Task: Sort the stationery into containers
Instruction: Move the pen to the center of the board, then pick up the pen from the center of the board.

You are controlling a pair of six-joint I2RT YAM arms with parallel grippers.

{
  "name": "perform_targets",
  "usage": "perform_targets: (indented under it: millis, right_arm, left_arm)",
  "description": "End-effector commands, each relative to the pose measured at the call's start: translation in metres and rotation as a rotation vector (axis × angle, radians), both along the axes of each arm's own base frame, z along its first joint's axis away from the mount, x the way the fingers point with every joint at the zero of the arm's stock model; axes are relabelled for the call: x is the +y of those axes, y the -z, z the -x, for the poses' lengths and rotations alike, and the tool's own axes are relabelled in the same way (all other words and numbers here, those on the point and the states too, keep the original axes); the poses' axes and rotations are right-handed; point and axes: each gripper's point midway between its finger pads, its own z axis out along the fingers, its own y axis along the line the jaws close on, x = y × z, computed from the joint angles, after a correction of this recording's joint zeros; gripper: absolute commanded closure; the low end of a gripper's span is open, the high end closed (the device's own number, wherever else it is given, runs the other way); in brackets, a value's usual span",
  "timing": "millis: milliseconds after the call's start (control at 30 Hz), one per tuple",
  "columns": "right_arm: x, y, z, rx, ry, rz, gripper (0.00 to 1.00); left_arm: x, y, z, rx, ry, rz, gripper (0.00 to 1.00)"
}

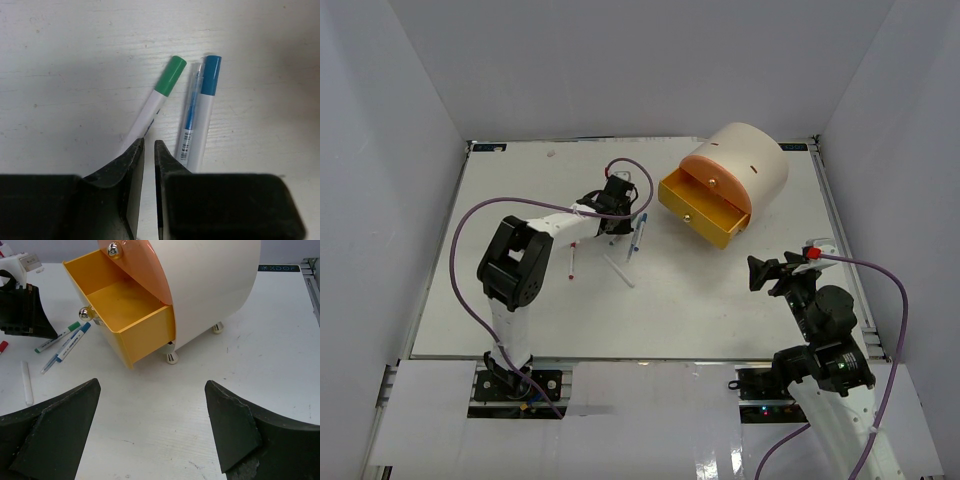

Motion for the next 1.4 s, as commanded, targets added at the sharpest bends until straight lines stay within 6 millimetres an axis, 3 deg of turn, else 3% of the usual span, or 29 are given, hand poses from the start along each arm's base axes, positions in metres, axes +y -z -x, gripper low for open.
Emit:
perform_targets:
  millis: [0,167,733,1267,1367]
  right_arm:
    - [0.004,-0.008,-0.004,-0.036,-0.014,-0.002,0.09]
    - [0.004,-0.009,-0.004,-0.04,-0.016,-0.002,0.09]
    - [0.004,-0.009,-0.004,-0.042,-0.019,-0.004,0.09]
    - [0.005,-0.009,-0.003,-0.045,-0.022,-0.004,0.09]
    - [0.005,-0.009,-0.003,-0.044,-0.02,-0.003,0.09]
  left_arm:
    - [-0.01,-0.044,-0.003,-0.073,0.035,0.072,0.74]
    - [-0.018,-0.05,0.0,-0.073,0.064,0.099,0.74]
    - [-0.039,-0.021,0.007,-0.016,0.108,0.087,0.74]
    - [-0.028,0.012,0.012,0.046,0.077,0.014,0.74]
    - [-0.023,0.021,0.015,0.065,0.062,-0.008,0.69]
